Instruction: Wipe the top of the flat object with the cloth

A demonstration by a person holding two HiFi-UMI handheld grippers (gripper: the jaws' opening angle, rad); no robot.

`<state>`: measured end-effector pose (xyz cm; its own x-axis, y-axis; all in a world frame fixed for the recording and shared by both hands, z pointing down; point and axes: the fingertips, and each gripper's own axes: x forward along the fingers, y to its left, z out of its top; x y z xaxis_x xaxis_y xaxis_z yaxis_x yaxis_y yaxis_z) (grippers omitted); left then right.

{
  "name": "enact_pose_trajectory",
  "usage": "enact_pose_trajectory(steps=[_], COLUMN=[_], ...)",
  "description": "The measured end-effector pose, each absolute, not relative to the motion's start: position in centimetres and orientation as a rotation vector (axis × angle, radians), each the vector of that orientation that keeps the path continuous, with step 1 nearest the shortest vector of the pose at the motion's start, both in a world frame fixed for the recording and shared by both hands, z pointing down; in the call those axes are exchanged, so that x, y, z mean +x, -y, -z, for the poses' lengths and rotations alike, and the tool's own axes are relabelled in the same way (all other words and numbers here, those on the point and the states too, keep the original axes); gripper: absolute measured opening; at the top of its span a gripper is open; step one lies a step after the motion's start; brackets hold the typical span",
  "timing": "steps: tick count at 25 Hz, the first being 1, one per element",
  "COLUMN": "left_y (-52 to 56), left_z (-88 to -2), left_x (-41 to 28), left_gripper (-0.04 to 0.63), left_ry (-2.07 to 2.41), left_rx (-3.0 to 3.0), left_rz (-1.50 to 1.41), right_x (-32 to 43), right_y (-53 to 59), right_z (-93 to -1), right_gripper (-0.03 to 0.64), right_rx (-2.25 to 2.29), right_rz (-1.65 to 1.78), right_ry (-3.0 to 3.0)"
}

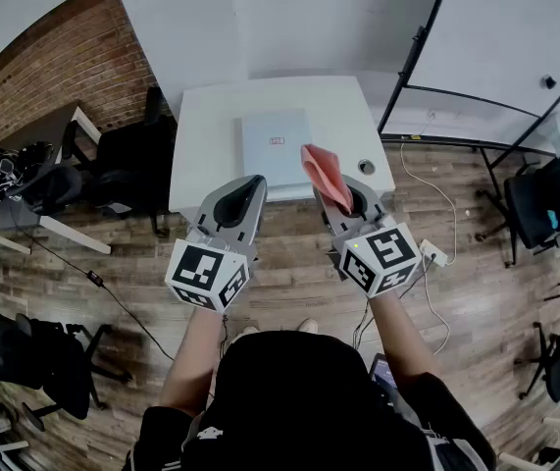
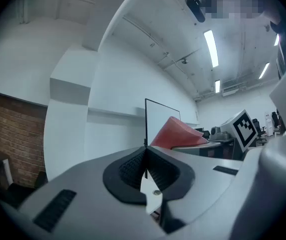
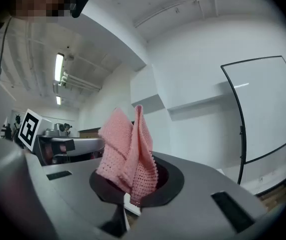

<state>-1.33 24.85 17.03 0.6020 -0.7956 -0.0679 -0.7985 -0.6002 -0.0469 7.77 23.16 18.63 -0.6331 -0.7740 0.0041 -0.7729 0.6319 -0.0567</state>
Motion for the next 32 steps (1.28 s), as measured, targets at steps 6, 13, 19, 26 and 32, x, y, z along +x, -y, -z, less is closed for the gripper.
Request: enact_pose_trajectory(steps=[6, 13, 19, 26, 32], left_y=[-24.8, -25.1, -24.8, -22.2, -16.9], left_z=[-17.4, -18.3, -18.9, -19.2, -19.4], left_x=[-0.2, 1.9, 2.2, 1.3, 0.6], left_gripper=[0.011, 0.011, 0.011, 0.011, 0.011], left_ry=[-1.411, -1.444, -1.481, -1.491, -1.471], left_rx=[-2.744, -2.734, -2.724, -2.718, -2.740], left_rz=[-0.064, -0.045, -0.024, -0.023, -0.035], right_x=[8.8, 11.1, 11.5, 10.4, 8.9], right_y=[-23.7, -23.8, -23.4, -21.0, -16.1], right_z=[-19.0, -19.8, -20.3, -20.9, -21.3], right_gripper=[0.048, 0.048, 0.048, 0.048, 0.048], right_rx=[-1.314, -1.284, -1.249, -1.227, -1.227], right_rz=[0.064, 0.079, 0.093, 0.095, 0.095], right_ry=[-2.850, -2.860, -2.881, -2.902, -2.929])
